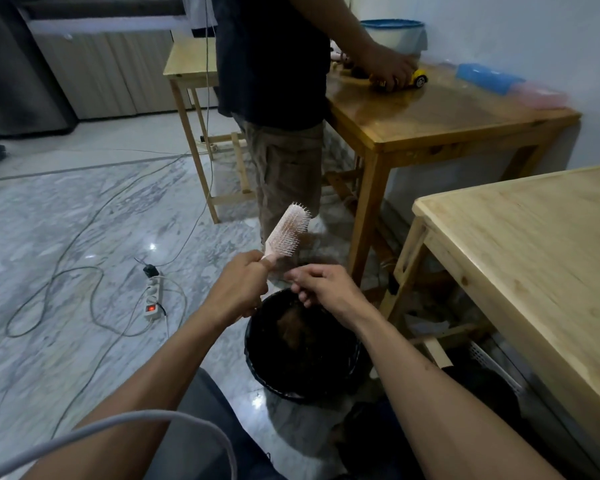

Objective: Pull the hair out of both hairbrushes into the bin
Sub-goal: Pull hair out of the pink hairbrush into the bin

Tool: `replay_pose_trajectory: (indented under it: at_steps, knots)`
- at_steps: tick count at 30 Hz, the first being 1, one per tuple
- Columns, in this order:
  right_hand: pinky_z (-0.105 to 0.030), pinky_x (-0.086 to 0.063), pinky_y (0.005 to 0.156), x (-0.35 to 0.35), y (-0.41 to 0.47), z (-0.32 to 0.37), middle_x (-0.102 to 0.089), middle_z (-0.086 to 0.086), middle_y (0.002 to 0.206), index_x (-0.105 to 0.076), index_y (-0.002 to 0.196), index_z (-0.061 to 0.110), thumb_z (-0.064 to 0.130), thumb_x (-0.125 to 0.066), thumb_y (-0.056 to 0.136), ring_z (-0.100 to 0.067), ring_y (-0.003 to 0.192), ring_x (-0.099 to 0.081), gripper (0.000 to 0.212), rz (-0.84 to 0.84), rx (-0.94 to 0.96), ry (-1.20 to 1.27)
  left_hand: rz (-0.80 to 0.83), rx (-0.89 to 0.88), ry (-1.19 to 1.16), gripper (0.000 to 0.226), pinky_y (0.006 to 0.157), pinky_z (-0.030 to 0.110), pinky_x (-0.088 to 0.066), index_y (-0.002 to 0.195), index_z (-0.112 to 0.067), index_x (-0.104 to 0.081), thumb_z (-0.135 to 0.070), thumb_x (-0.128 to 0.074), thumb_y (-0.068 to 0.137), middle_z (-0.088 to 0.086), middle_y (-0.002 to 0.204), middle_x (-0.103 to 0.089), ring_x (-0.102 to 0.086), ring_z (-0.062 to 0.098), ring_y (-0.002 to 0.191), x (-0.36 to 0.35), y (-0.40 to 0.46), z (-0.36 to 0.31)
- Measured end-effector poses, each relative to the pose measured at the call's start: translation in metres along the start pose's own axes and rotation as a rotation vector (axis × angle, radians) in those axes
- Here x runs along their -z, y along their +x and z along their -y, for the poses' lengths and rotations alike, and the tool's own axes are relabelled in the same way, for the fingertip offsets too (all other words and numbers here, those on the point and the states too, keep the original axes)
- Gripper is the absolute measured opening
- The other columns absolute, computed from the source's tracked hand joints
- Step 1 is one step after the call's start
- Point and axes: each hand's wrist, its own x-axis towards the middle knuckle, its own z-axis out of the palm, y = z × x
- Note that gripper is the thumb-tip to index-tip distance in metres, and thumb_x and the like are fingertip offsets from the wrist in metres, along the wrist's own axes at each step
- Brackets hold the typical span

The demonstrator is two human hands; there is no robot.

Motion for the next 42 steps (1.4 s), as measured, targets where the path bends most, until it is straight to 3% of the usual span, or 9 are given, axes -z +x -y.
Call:
replay_pose_trajectory:
  at_steps: [10, 14, 17, 19, 24, 29, 34, 39, 42]
  knots:
    - [-0.018, -0.046, 0.049, 0.018, -0.006, -0.018, -0.069, 0.001, 0.065, -0.081, 0.084, 0.015, 0.011, -0.065, 0.100, -0.009, 0.055, -0.056, 0.022, -0.503, -0.161, 0.095, -0.231, -0.016, -0.010, 0.024, 0.043, 0.029, -0.034, 0.115, -0.019, -0.051, -0.037, -0.044, 0.100, 0.010, 0.076, -0.054, -0.044, 0.020, 0.050, 0.018, 0.003, 0.025]
    - [-0.016, -0.039, 0.038, 0.030, 0.002, -0.026, -0.062, -0.001, 0.061, -0.079, 0.097, 0.002, 0.011, -0.064, 0.098, -0.008, 0.045, -0.050, 0.017, -0.748, -0.356, 0.306, -0.482, -0.045, -0.148, 0.030, 0.049, 0.034, -0.041, 0.106, -0.019, -0.055, -0.042, -0.038, 0.098, 0.013, 0.088, -0.060, -0.053, 0.027, 0.063, 0.029, 0.006, 0.014]
    - [-0.018, -0.048, 0.046, 0.033, -0.008, -0.032, -0.069, -0.005, 0.069, -0.078, 0.099, 0.000, 0.007, -0.063, 0.100, -0.011, 0.055, -0.059, 0.017, -0.621, -0.404, 0.205, -0.458, -0.122, -0.059, 0.022, 0.055, 0.038, -0.045, 0.103, -0.023, -0.054, -0.039, -0.040, 0.100, 0.013, 0.086, -0.062, -0.055, 0.030, 0.066, 0.041, 0.006, 0.009]
    - [-0.022, -0.061, 0.062, 0.022, -0.012, -0.025, -0.076, -0.014, 0.101, -0.074, 0.117, -0.002, 0.005, -0.056, 0.104, -0.016, 0.077, -0.071, 0.023, -0.410, -0.375, 0.127, -0.335, -0.161, 0.083, 0.017, 0.060, 0.043, -0.050, 0.105, -0.026, -0.055, -0.036, -0.043, 0.099, 0.011, 0.086, -0.064, -0.059, 0.031, 0.069, 0.033, 0.003, 0.011]
    - [-0.031, -0.065, 0.066, 0.008, -0.001, -0.001, -0.048, -0.009, 0.154, -0.044, 0.155, 0.009, -0.002, -0.041, 0.105, -0.027, 0.105, -0.070, 0.052, -0.121, -0.346, -0.135, -0.194, -0.160, 0.245, 0.023, 0.064, 0.042, -0.048, 0.107, -0.022, -0.062, -0.036, -0.046, 0.099, 0.004, 0.076, -0.060, -0.060, 0.036, 0.071, 0.004, -0.005, 0.026]
    - [-0.026, -0.061, 0.057, 0.022, 0.000, 0.024, -0.077, -0.007, 0.108, -0.072, 0.122, 0.010, 0.016, -0.067, 0.100, -0.019, 0.071, -0.077, 0.024, -0.349, -0.171, -0.296, -0.177, -0.141, 0.292, 0.026, 0.060, 0.043, -0.048, 0.105, -0.019, -0.062, -0.038, -0.045, 0.101, 0.008, 0.079, -0.065, -0.059, 0.029, 0.065, -0.003, -0.008, 0.036]
    - [-0.028, -0.065, 0.068, 0.015, 0.002, 0.038, -0.077, 0.002, 0.090, -0.072, 0.101, 0.021, 0.046, -0.075, 0.092, -0.015, 0.086, -0.076, 0.027, -0.235, -0.164, -0.093, -0.144, -0.195, 0.343, 0.026, 0.072, 0.042, -0.048, 0.111, -0.017, -0.063, -0.034, -0.044, 0.103, 0.007, 0.093, -0.069, -0.063, 0.025, 0.082, -0.015, -0.014, 0.037]
    - [-0.020, -0.060, 0.057, 0.000, 0.009, 0.026, -0.073, -0.010, 0.073, -0.076, 0.084, 0.005, 0.010, -0.079, 0.091, -0.014, 0.061, -0.066, 0.009, -0.343, -0.092, 0.007, -0.140, -0.179, 0.251, 0.022, 0.062, 0.037, -0.044, 0.107, -0.022, -0.063, -0.033, -0.046, 0.101, 0.005, 0.086, -0.067, -0.063, 0.025, 0.077, -0.025, -0.015, 0.040]
    - [-0.029, -0.065, 0.070, 0.007, 0.008, 0.019, -0.076, -0.010, 0.074, -0.078, 0.081, 0.005, 0.008, -0.078, 0.090, -0.015, 0.063, -0.067, 0.010, -0.457, -0.122, -0.037, -0.259, -0.066, 0.076, 0.024, 0.063, 0.042, -0.047, 0.100, -0.024, -0.059, -0.041, -0.043, 0.097, 0.006, 0.080, -0.062, -0.058, 0.027, 0.068, -0.013, -0.008, 0.042]
